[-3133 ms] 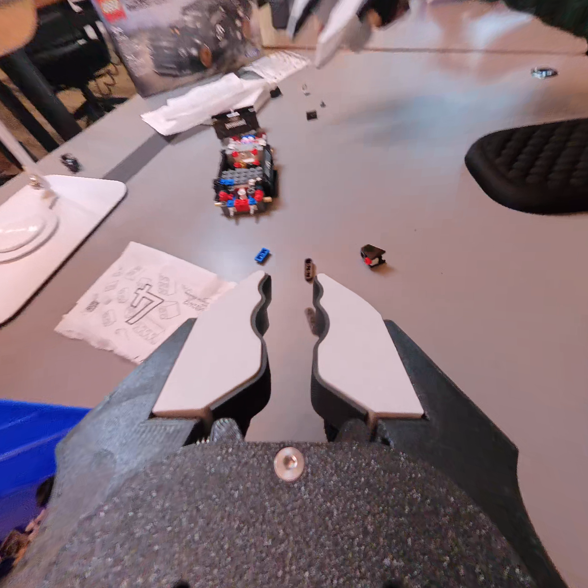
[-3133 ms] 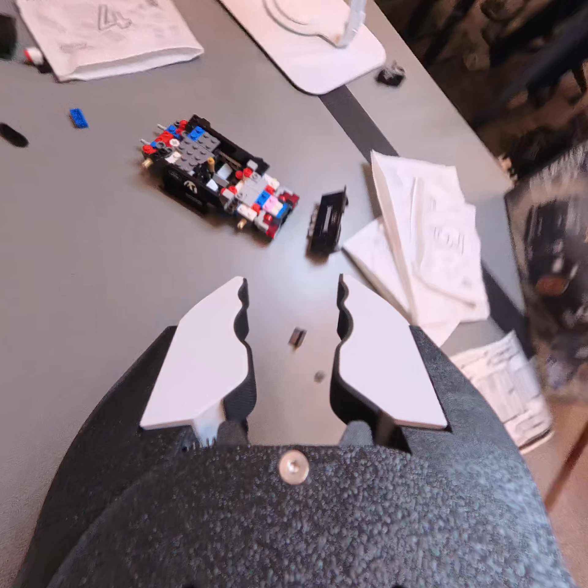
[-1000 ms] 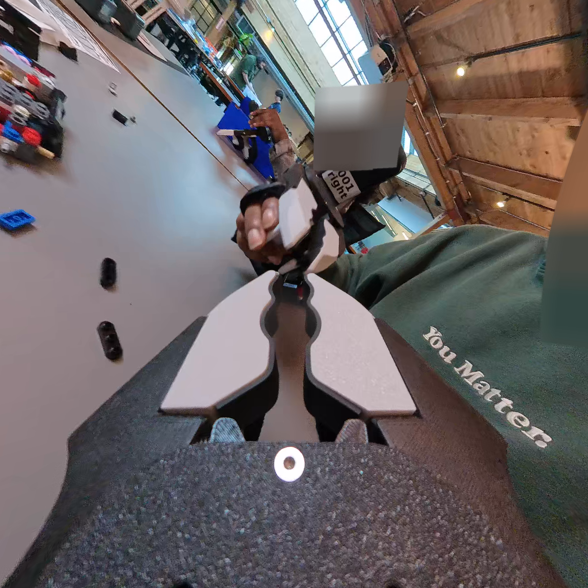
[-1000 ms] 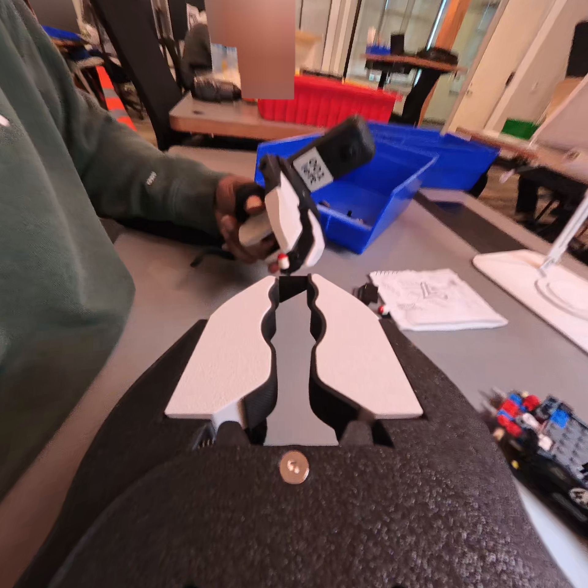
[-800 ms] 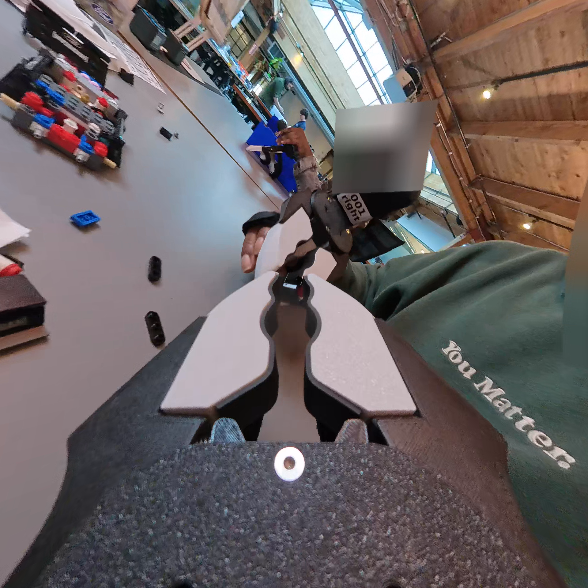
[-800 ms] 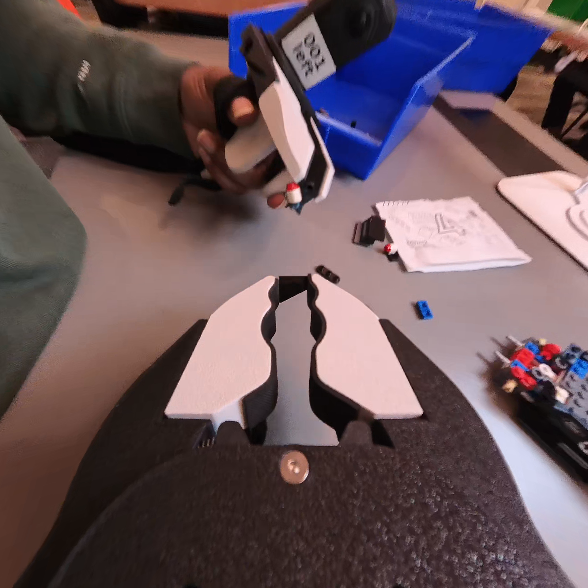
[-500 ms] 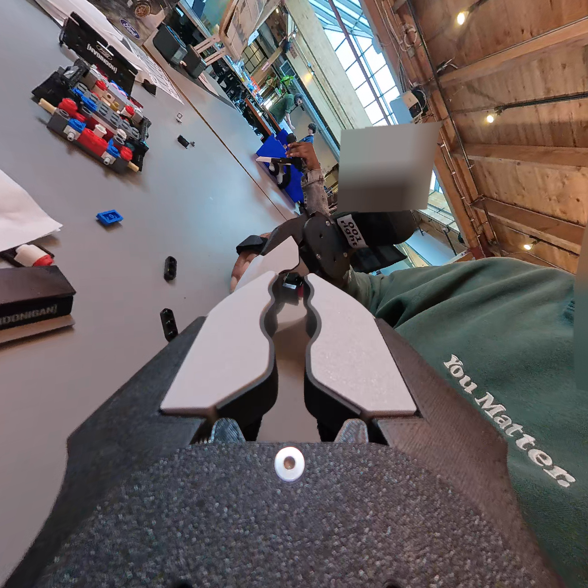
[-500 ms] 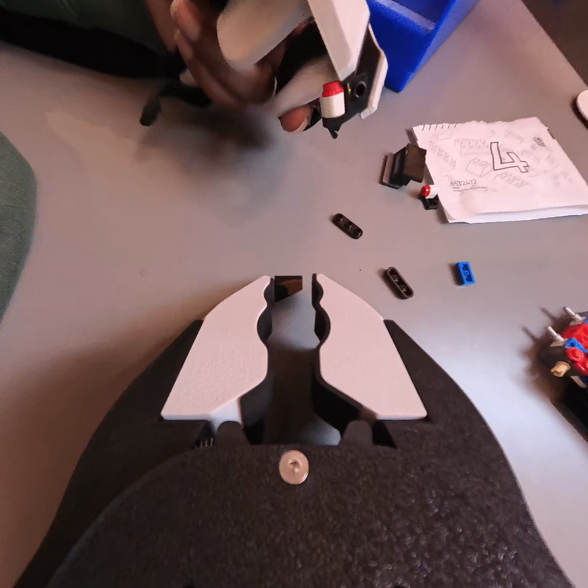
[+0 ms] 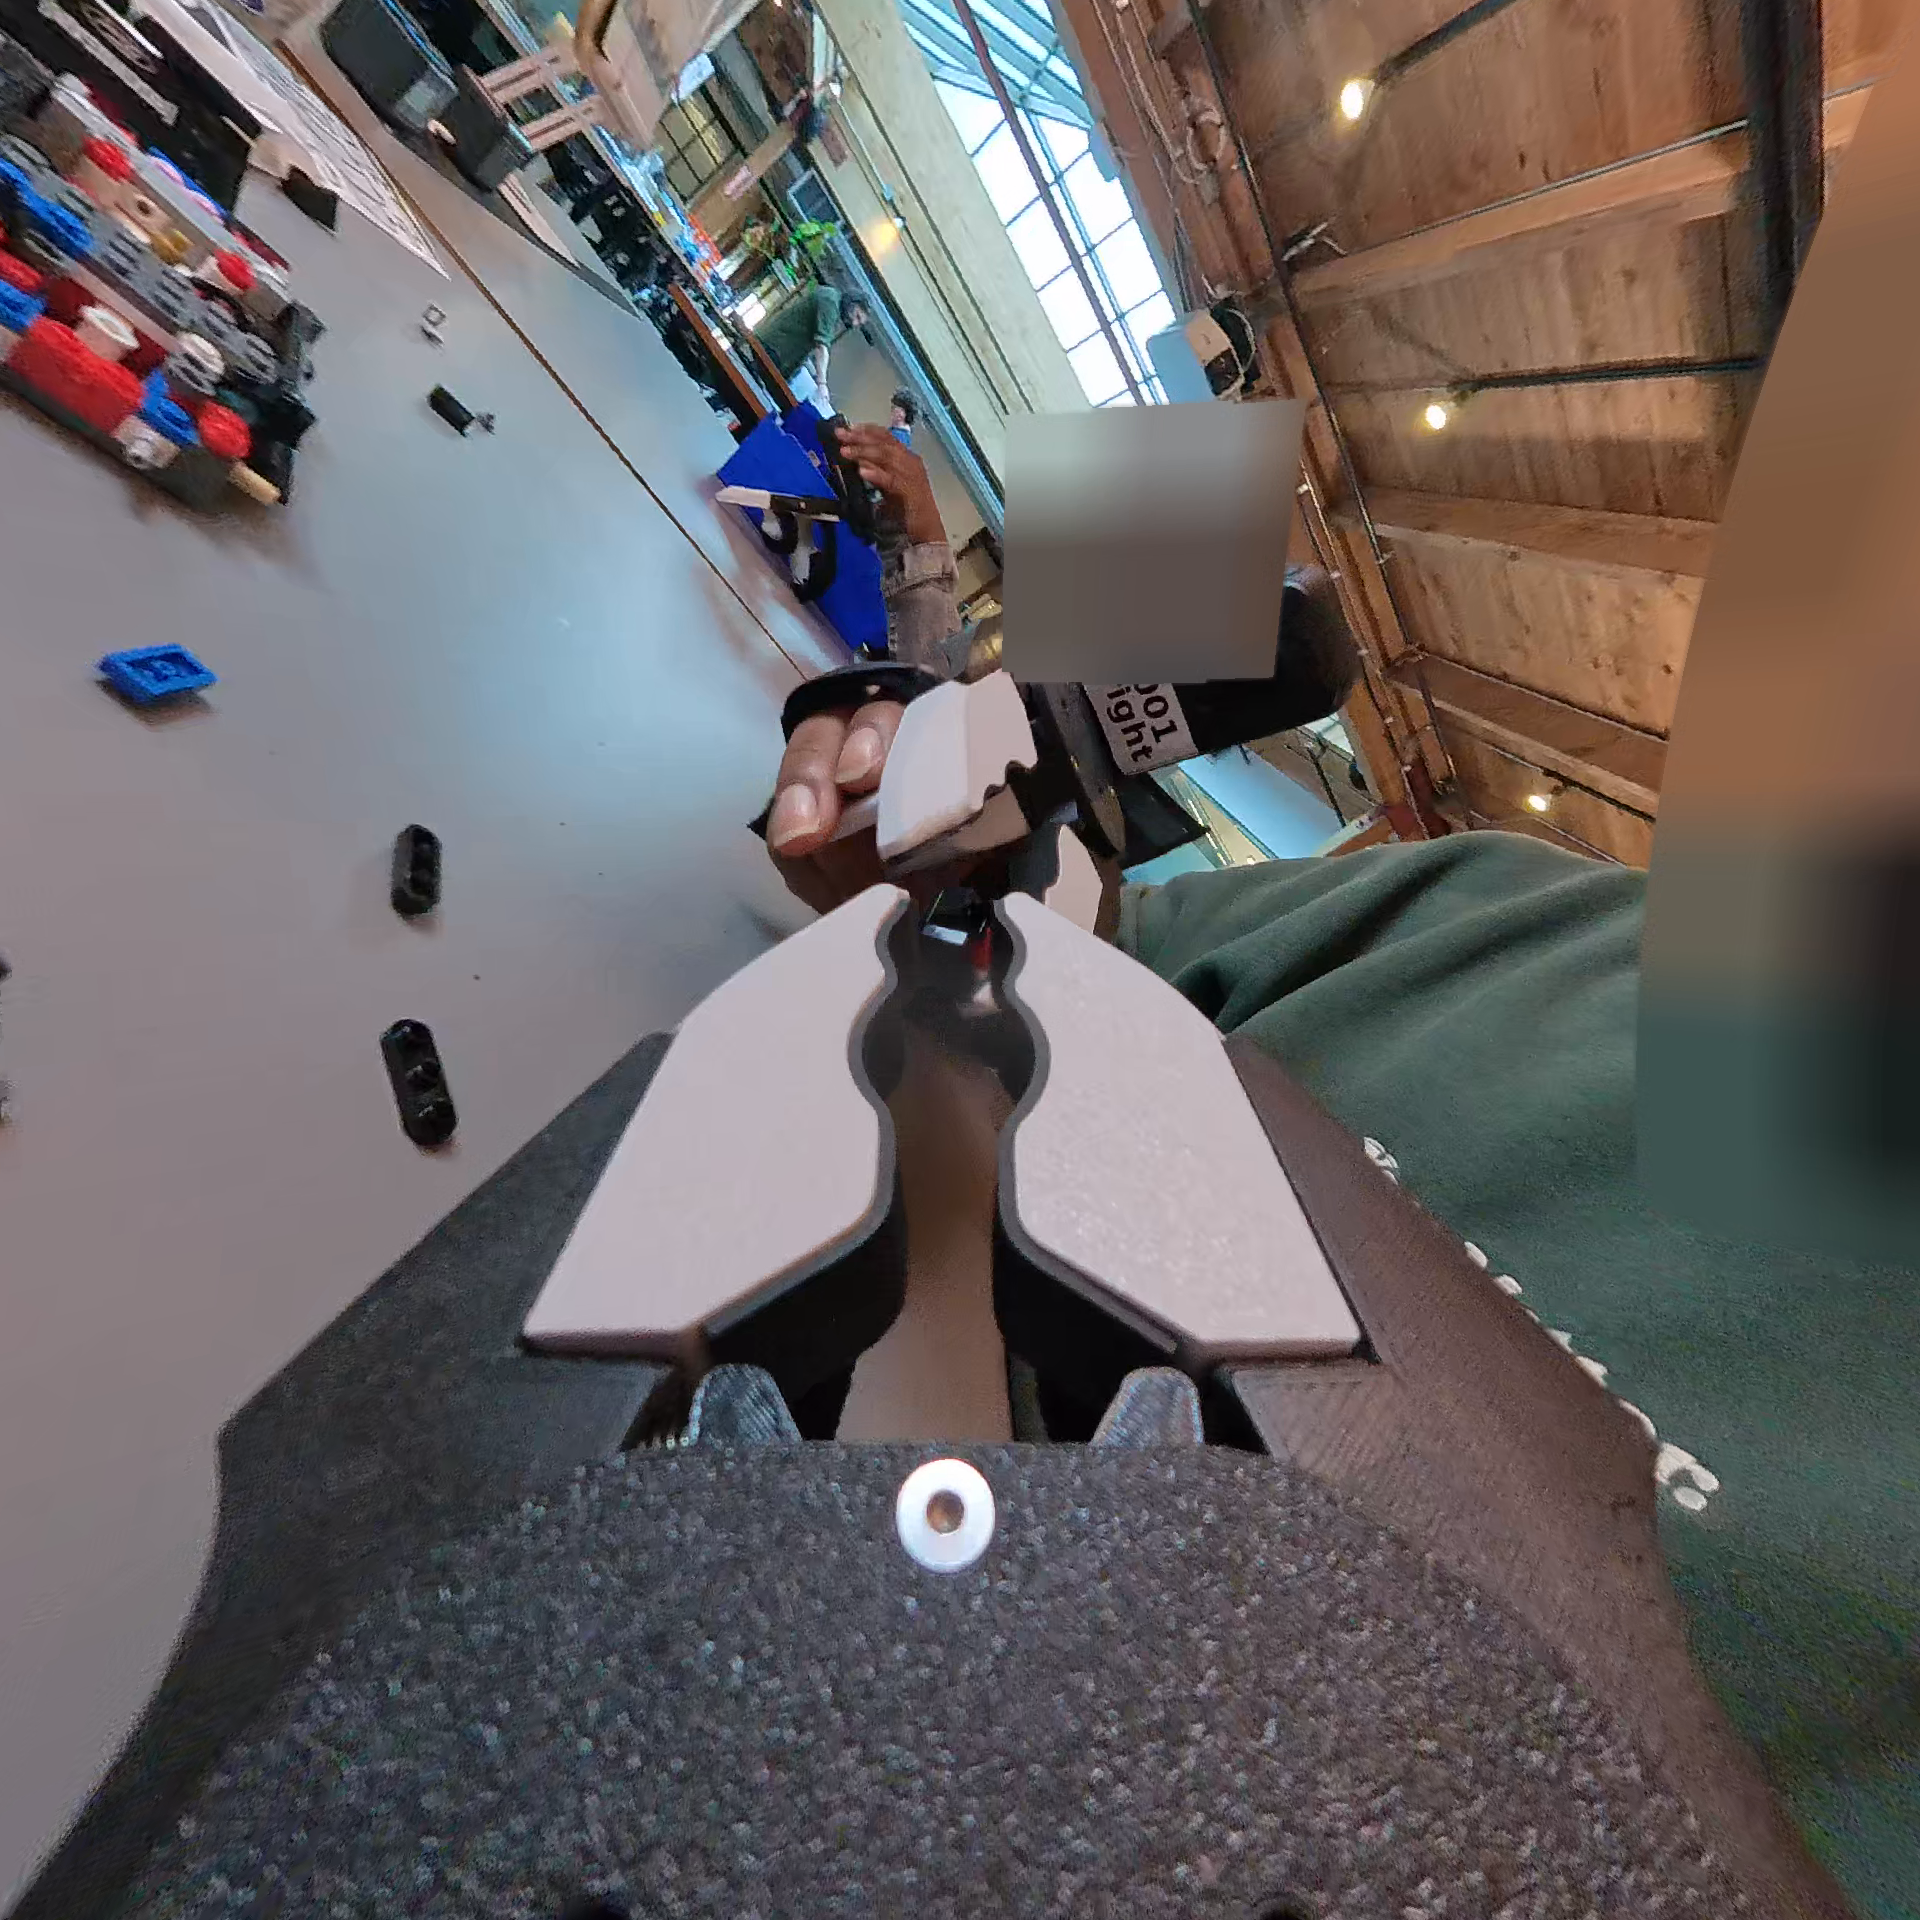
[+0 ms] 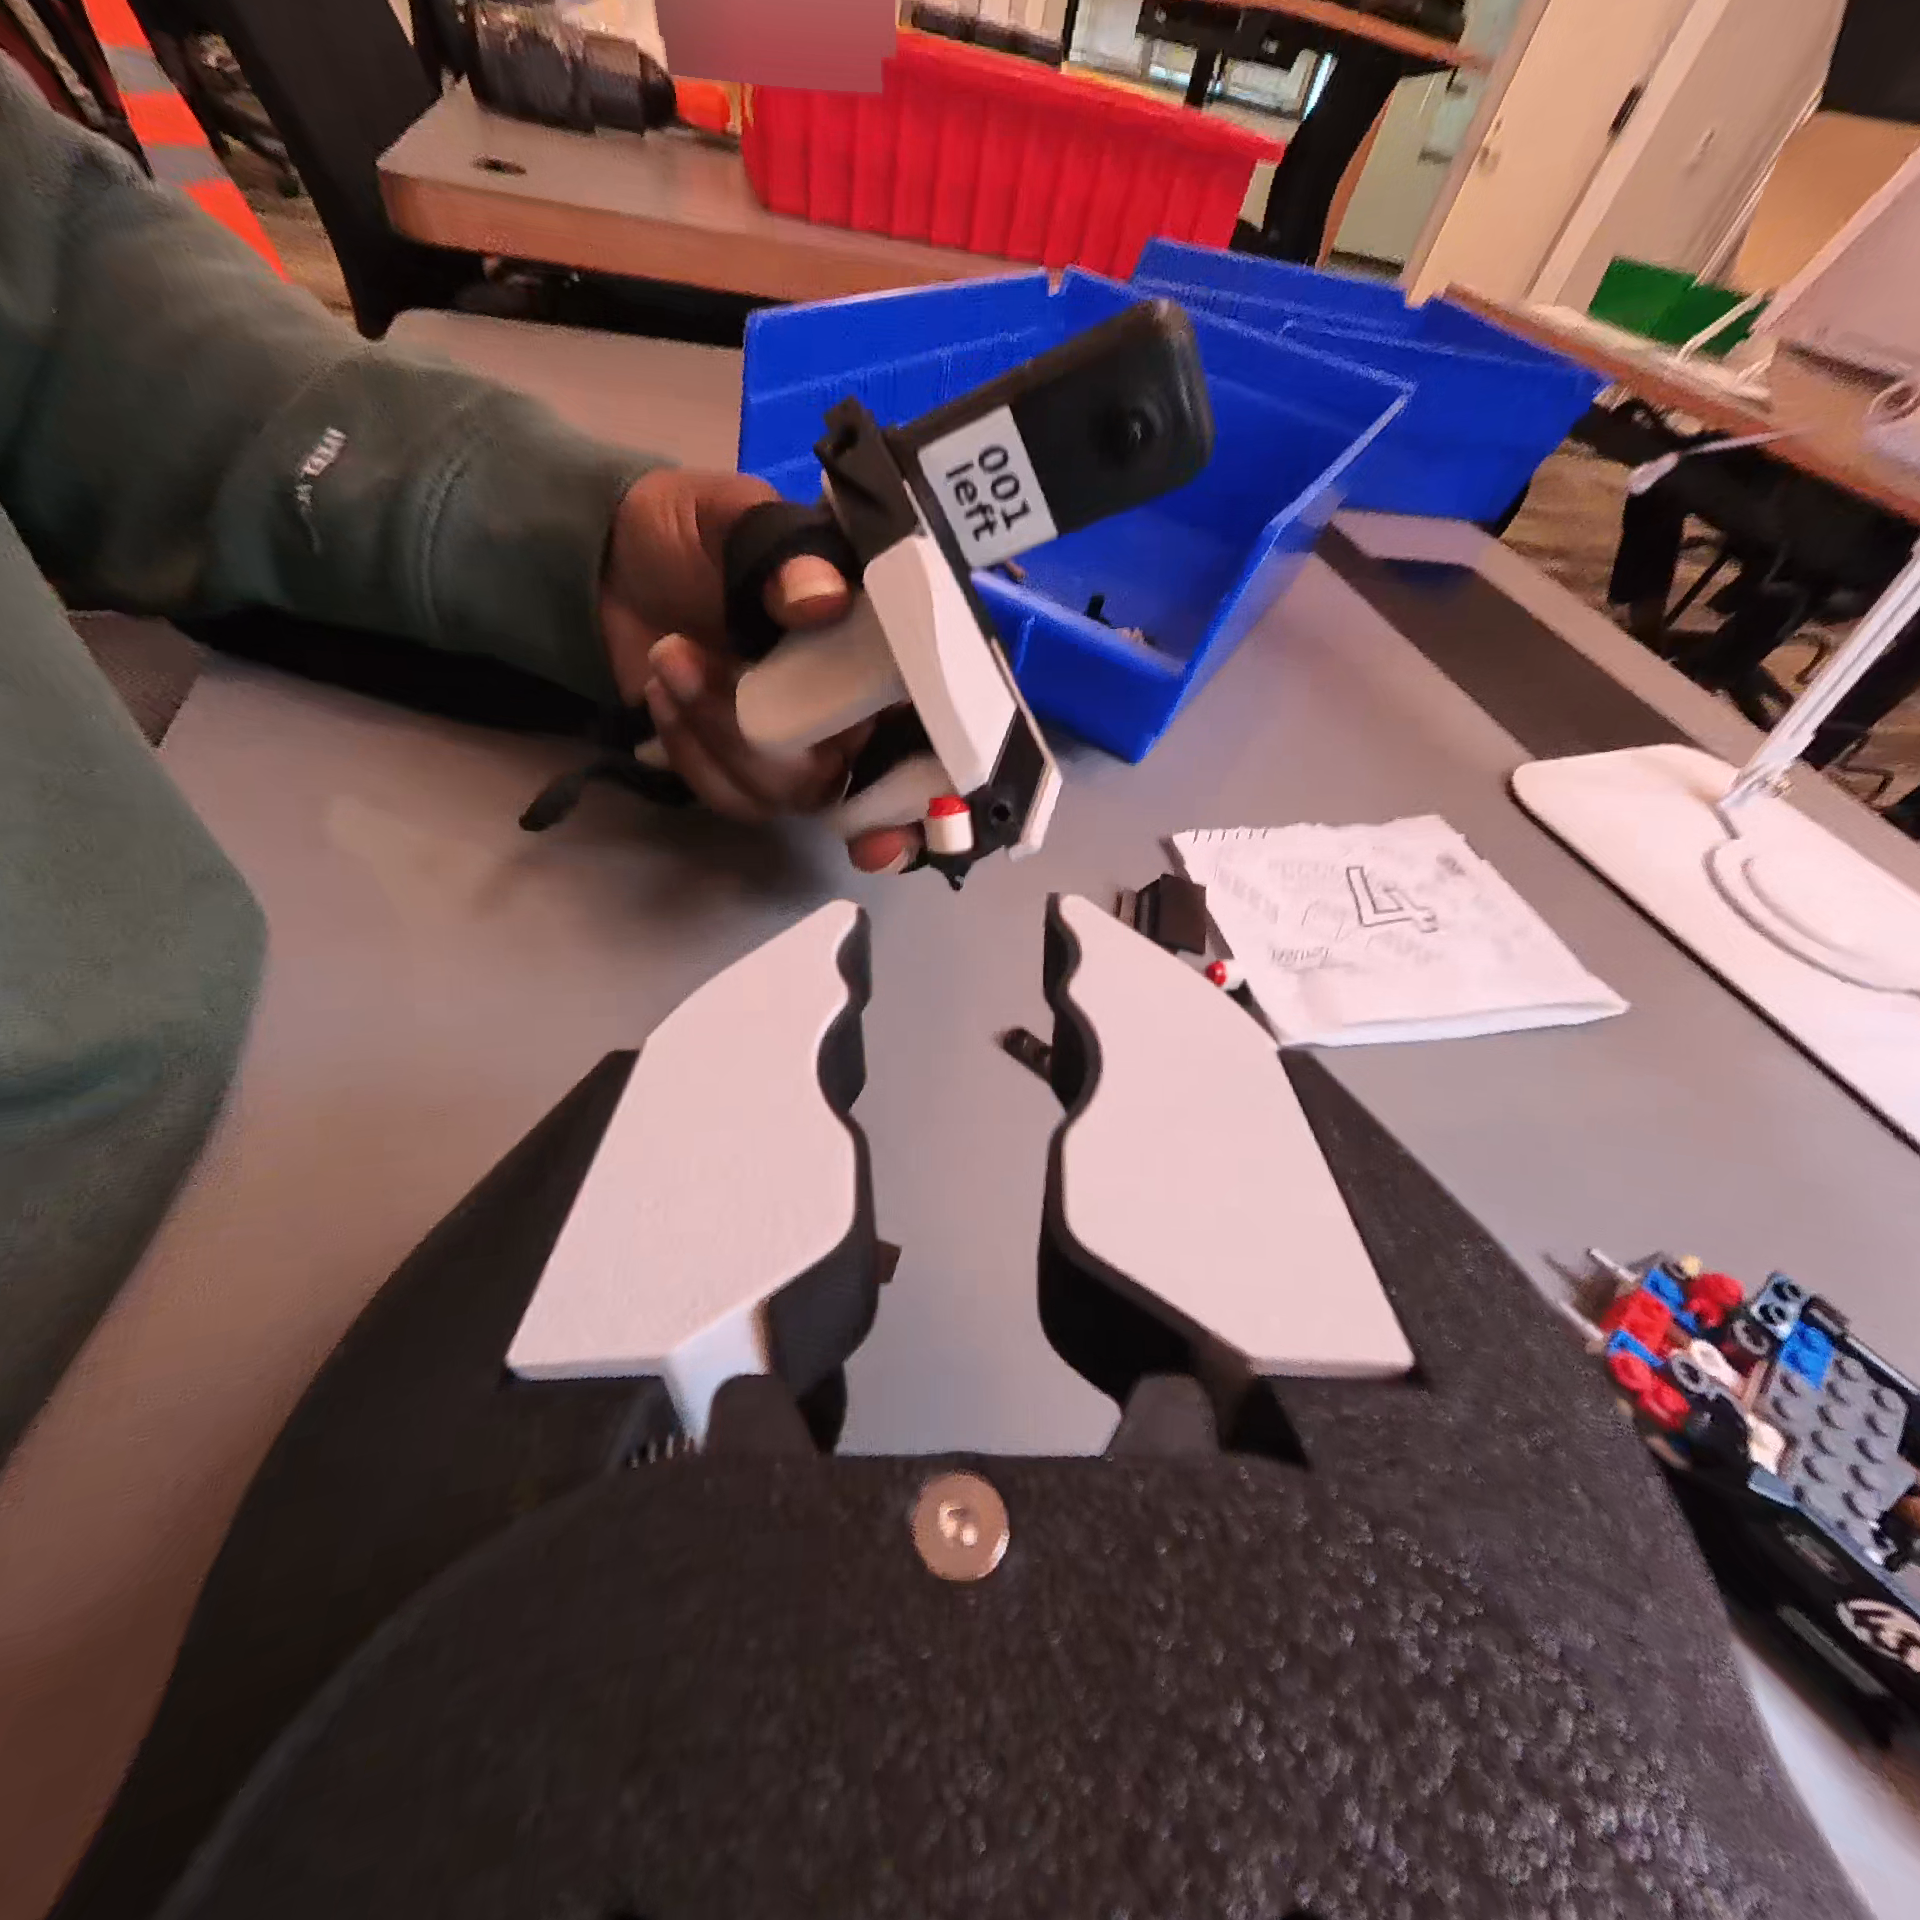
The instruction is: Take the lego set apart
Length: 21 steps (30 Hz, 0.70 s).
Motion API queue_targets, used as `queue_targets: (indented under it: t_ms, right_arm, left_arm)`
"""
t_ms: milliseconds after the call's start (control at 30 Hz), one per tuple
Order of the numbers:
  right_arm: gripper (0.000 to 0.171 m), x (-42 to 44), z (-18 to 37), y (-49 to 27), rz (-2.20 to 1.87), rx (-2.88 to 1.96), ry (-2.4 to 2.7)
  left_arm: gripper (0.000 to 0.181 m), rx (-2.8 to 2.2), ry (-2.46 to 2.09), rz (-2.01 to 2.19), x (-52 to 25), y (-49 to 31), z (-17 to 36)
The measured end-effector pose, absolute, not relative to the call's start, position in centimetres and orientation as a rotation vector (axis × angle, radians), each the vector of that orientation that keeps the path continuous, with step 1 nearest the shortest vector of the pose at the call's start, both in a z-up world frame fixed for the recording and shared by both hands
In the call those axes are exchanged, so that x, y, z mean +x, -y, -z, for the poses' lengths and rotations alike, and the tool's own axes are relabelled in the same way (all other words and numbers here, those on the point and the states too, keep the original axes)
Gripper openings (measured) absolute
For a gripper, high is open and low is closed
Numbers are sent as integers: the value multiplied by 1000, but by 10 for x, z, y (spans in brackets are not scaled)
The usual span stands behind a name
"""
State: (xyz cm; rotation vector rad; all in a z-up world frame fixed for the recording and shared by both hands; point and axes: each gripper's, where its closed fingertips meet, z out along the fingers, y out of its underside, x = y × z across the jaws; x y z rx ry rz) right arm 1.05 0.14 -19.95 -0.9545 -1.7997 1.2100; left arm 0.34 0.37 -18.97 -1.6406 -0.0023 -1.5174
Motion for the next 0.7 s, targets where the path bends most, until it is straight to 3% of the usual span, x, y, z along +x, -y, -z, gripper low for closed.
queue_targets:
  t_ms: [400, 700]
  right_arm:
    - [18, 12, 198, 9, -1155, -867, 1803]
    - [17, 12, 189, 2, -1232, -913, 1715]
  left_arm:
    - [13, -1674, -61, 1546, 22, -1, 193]
    - [14, -1664, -39, 1567, 16, 1, 192]
